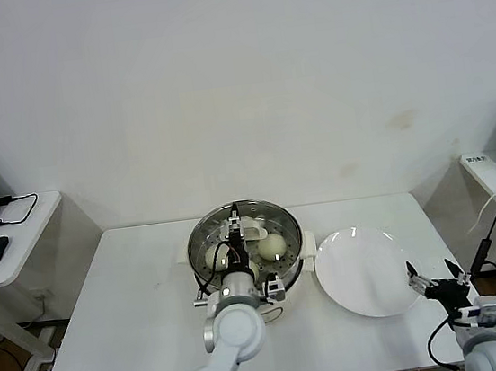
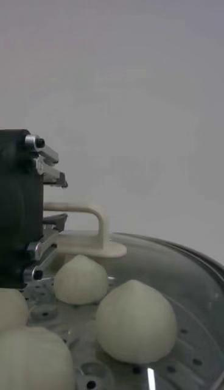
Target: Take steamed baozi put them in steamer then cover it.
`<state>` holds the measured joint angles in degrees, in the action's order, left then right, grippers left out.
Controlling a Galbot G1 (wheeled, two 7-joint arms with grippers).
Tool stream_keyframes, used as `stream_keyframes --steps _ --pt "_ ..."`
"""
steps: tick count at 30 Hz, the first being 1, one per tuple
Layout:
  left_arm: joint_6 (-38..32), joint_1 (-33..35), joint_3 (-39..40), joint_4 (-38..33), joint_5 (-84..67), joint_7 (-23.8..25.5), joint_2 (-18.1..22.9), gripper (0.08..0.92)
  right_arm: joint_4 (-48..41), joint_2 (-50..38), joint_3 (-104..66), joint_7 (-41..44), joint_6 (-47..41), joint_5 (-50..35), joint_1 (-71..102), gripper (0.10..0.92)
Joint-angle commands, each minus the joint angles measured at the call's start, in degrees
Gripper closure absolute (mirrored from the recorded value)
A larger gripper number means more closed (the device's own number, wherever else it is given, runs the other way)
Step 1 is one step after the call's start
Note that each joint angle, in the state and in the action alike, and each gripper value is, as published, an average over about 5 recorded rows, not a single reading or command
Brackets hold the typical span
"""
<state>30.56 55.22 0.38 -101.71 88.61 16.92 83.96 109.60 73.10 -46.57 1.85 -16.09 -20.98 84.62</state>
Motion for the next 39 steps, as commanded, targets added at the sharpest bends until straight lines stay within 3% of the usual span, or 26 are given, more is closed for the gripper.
stream_keyframes --steps 1,7,10,28,33,39 --pt "0.05 0.75 0.09 -3.96 -0.63 0.87 -0.42 0.374 -0.1 -0.02 -0.05 0.01 0.09 0.01 0.08 0.203" --pt "0.52 2.08 0.31 -6.83 -0.51 2.71 -0.69 0.215 -0.18 -0.02 -0.08 0.02 0.07 0.06 0.01 0.203" --pt "0.52 2.88 0.54 -7.83 -0.54 3.13 -0.91 0.183 -0.14 -0.05 -0.18 0.02 0.04 0.09 0.08 0.203" --pt "0.21 9.46 -1.62 -17.18 -1.02 3.37 -4.59 0.177 1.49 0.27 -0.7 0.76 0.5 0.01 1.85 0.203" --pt "-1.45 12.72 -7.68 -20.94 -6.56 -1.94 -7.65 0.177 4.05 -0.46 0.17 1.05 1.85 -0.98 3.85 0.203" --pt "-4.51 17.93 -20.74 -25.07 -22.13 -6.93 -10.26 0.177 5.87 -2.29 2.51 1.19 4.31 -1.03 5.67 0.203"
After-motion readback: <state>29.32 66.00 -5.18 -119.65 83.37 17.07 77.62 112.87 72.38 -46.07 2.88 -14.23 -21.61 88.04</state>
